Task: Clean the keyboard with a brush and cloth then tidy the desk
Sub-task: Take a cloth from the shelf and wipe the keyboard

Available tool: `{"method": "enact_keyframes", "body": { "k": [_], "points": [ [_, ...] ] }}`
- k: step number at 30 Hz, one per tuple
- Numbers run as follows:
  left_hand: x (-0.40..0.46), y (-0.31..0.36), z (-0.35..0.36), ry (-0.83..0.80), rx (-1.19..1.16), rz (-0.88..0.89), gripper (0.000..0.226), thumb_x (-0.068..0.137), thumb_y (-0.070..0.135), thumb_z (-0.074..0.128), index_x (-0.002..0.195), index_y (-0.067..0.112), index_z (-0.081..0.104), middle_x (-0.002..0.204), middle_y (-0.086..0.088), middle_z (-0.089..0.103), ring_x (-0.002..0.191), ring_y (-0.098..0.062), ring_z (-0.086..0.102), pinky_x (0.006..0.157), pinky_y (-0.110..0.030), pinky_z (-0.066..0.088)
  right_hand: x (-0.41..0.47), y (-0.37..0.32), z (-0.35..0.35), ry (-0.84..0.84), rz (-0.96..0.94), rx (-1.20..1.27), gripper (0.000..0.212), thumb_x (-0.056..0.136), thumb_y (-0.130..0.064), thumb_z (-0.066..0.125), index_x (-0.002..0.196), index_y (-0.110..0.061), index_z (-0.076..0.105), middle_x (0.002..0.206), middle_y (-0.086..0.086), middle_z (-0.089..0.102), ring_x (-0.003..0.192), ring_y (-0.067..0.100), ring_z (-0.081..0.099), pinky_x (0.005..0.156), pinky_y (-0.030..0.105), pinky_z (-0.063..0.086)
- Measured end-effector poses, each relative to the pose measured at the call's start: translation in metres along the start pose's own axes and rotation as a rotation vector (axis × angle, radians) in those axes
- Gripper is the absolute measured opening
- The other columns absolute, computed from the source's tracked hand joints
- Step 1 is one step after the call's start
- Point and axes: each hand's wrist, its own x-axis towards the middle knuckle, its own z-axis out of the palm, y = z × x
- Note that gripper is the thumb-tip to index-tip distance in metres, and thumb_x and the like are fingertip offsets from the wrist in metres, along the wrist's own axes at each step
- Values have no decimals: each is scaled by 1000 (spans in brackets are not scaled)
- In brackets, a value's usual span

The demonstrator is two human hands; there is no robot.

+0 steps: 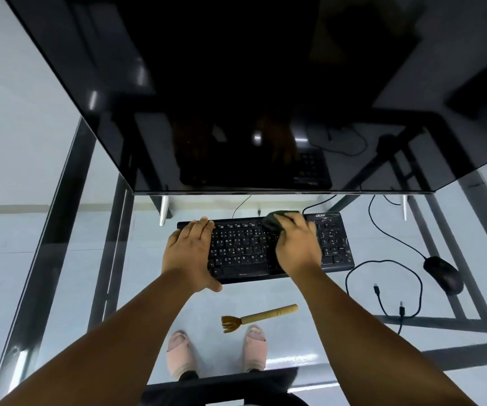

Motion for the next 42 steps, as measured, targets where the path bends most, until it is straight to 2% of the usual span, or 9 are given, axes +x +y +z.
{"method": "enact_keyframes", "body": {
  "k": [4,10,17,22,25,28,33,38,42],
  "points": [
    [-1,1,-2,7,-21,-10,137,49,65,80,154,22,2,162,5,6,148,-18,8,121,-39,10,9,-8,-3,6,109,22,51,91,-5,43,135,-28,54,137,-3,45,115,26,38,85,36,50],
    [-3,1,-2,28,-50,-16,137,45,66,79,153,25,5,160,7,10,147,-15,12,120,-40,12,-9,-33,11,-113,-234,33,51,90,-6,46,134,-32,55,137,-13,42,113,18,38,88,32,52],
    [-5,2,-4,13,-58,-23,137,47,65,80,153,26,3,161,8,6,148,-15,9,121,-41,11,-10,-10,6,31,-7,34,48,90,-5,46,132,-26,58,137,-5,47,112,24,40,84,35,53],
    [-5,1,-2,18,-72,-24,137,47,65,80,153,26,2,161,9,6,148,-14,9,121,-41,9,-18,-21,12,-34,-187,30,49,88,-4,46,130,-26,60,133,-6,48,109,22,41,78,34,54],
    [-5,0,-2,8,-80,-24,137,47,65,80,153,27,1,161,10,5,148,-14,7,121,-42,8,-19,-6,9,17,-134,17,47,87,-4,48,126,-26,62,130,-5,51,108,23,43,68,36,56],
    [-5,1,-2,6,-82,-30,137,47,64,80,153,27,2,161,10,6,148,-14,8,121,-42,8,-21,-15,14,53,-62,51,45,86,-3,48,125,-21,63,130,0,51,108,27,43,74,40,56],
    [-5,2,-5,4,-46,-31,135,46,66,78,152,27,4,160,9,9,146,-15,11,120,-44,8,-22,-12,11,-13,-212,2,47,87,-5,48,127,-24,62,127,-5,50,108,22,42,72,33,55],
    [-3,6,-7,1,-8,-38,135,44,65,78,151,25,6,158,6,12,145,-17,14,120,-43,12,-18,17,9,163,19,84,47,83,-1,50,123,-20,65,123,3,57,102,28,45,74,40,55],
    [-1,9,-8,-3,24,-42,136,40,64,78,150,23,9,156,4,17,144,-19,18,118,-40,17,-21,14,9,78,-87,78,47,85,-3,49,127,-20,63,125,2,55,106,26,44,81,35,52]
  ]
}}
